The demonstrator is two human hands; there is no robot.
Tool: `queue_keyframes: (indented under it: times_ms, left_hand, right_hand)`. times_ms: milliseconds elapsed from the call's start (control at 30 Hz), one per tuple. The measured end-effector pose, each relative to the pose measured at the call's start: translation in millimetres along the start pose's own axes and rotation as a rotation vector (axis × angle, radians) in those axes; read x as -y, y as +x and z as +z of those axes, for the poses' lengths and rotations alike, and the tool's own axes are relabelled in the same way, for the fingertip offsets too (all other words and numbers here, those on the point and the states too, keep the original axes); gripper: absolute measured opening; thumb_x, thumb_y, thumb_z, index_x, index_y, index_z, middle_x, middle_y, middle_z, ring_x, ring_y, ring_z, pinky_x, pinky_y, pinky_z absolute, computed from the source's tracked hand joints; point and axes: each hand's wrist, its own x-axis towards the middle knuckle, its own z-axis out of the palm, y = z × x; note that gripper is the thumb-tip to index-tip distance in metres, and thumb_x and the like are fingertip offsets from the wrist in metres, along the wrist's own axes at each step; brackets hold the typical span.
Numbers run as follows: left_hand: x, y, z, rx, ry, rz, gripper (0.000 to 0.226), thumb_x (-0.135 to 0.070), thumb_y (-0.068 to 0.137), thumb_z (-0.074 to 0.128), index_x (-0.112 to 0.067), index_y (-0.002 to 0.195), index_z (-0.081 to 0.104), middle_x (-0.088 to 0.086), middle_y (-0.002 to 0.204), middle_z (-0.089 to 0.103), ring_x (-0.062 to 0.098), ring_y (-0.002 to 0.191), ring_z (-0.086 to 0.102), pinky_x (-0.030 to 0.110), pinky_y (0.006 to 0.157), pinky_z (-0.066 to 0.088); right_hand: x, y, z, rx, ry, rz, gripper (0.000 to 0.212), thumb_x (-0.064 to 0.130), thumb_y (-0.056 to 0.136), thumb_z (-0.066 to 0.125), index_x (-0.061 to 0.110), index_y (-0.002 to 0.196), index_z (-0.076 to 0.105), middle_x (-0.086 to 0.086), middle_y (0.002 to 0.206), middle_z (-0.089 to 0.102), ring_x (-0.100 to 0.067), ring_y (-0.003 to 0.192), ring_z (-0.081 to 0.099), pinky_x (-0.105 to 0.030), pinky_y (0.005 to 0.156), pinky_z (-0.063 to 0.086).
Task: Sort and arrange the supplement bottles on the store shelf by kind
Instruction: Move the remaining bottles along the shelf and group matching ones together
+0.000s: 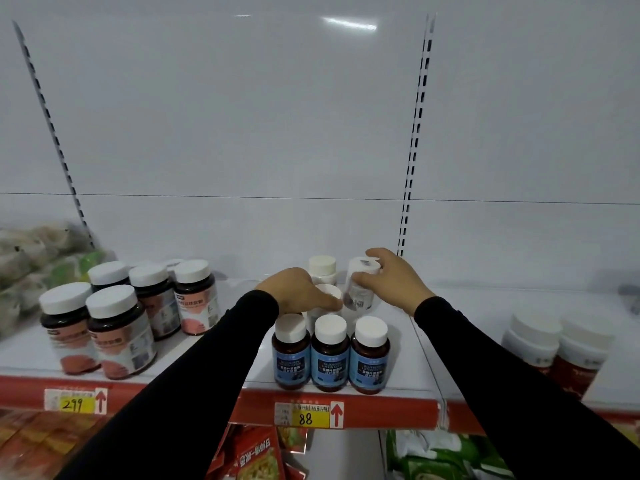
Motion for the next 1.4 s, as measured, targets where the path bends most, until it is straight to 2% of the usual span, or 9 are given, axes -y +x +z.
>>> queue_keyframes:
  times_ms: [167,300,600,700,800,967,1200,1333,1400]
  left_hand:
    - [6.4,-14.8,-27.8,-0.04,-0.225,0.011,0.049,-0.052,0.08,0.073,-0.009,0.102,0.066,0.002,0.101,0.068,0.018,0.093,0.065,0.029,0.076,0.055]
    - [9.7,-28.4,-54.9,-0.085,-0.557,0.101,0.039,-0.042,0.083,0.073,-0.01,0.104,0.068,0.003,0.104,0.073,0.019,0.1,0.067,0.037,0.09,0.054]
    - [-4.9,-43.6,-53.7,0.013,-1.23,0.179,0.024,-0.028,0.086,0.068,-0.012,0.103,0.062,0.013,0.1,0.054,0.028,0.092,0.059,0.045,0.097,0.05]
    - [-6.8,-45.5,-52.4,0.036,-1.308,0.164,0.03,-0.031,0.086,0.067,-0.012,0.108,0.059,0.013,0.098,0.055,0.029,0.09,0.06,0.044,0.09,0.053]
    - [-8.4,-49.5,-51.3,0.06,-1.332,0.159,0.033,-0.033,0.085,0.067,-0.011,0.108,0.058,0.01,0.087,0.058,0.027,0.082,0.06,0.04,0.081,0.054]
    - [-10.3,-53.6,-48.8,0.048,-1.345,0.164,0.026,-0.032,0.087,0.065,-0.011,0.102,0.06,0.01,0.082,0.059,0.025,0.074,0.06,0.042,0.086,0.052]
    - [-16.3,-57.5,-47.4,0.065,-1.368,0.198,0.024,-0.032,0.089,0.062,-0.009,0.096,0.06,0.01,0.076,0.056,0.027,0.074,0.058,0.047,0.089,0.051]
    - [-29.1,-55.5,-43.5,0.068,-1.41,0.262,0.026,-0.031,0.09,0.062,-0.009,0.102,0.057,0.006,0.072,0.053,0.022,0.065,0.057,0.037,0.069,0.055]
    - [-39.9,-52.4,-38.7,0.09,-1.453,0.308,0.028,-0.03,0.09,0.061,-0.008,0.107,0.057,0.007,0.077,0.055,0.025,0.074,0.059,0.041,0.072,0.057]
  right_hand:
    - [11.8,-6.3,-25.9,-0.112,0.287,0.004,0.052,0.031,0.084,0.072,0.019,0.131,0.053,-0.002,0.118,0.06,-0.016,0.1,0.062,-0.027,0.077,0.051]
    - [25.9,-9.3,-42.7,-0.074,0.625,0.003,0.044,0.026,0.085,0.072,0.014,0.125,0.058,-0.009,0.116,0.065,-0.017,0.1,0.067,-0.026,0.077,0.053]
    - [52.6,-27.0,-54.2,0.073,1.013,-0.018,0.019,0.031,0.071,0.076,0.022,0.088,0.078,0.003,0.082,0.072,-0.012,0.073,0.07,-0.027,0.063,0.055]
    - [54.8,-32.5,-55.7,0.09,1.046,0.019,0.028,0.033,0.069,0.078,0.021,0.094,0.074,0.003,0.08,0.071,-0.012,0.071,0.069,-0.029,0.063,0.056]
    - [57.8,-37.2,-58.0,0.111,1.053,0.017,0.019,0.033,0.069,0.078,0.023,0.085,0.078,0.002,0.08,0.072,-0.013,0.073,0.07,-0.034,0.071,0.058]
    - [63.6,-45.7,-60.3,0.131,1.051,0.0,0.015,0.033,0.069,0.078,0.024,0.081,0.078,0.001,0.083,0.073,-0.014,0.075,0.07,-0.039,0.08,0.056]
    - [71.8,-61.3,-70.0,0.126,1.006,-0.01,0.023,0.031,0.069,0.078,0.02,0.088,0.073,0.001,0.083,0.071,-0.012,0.072,0.069,-0.034,0.072,0.057]
    - [74.7,-72.3,-89.4,0.081,0.969,-0.002,0.03,0.028,0.069,0.077,0.016,0.095,0.072,0.0,0.085,0.07,-0.014,0.076,0.067,-0.034,0.072,0.057]
    - [73.8,-80.7,-106.3,0.039,0.935,0.002,0.027,0.026,0.068,0.077,0.016,0.093,0.072,-0.001,0.085,0.069,-0.015,0.078,0.066,-0.034,0.071,0.057]
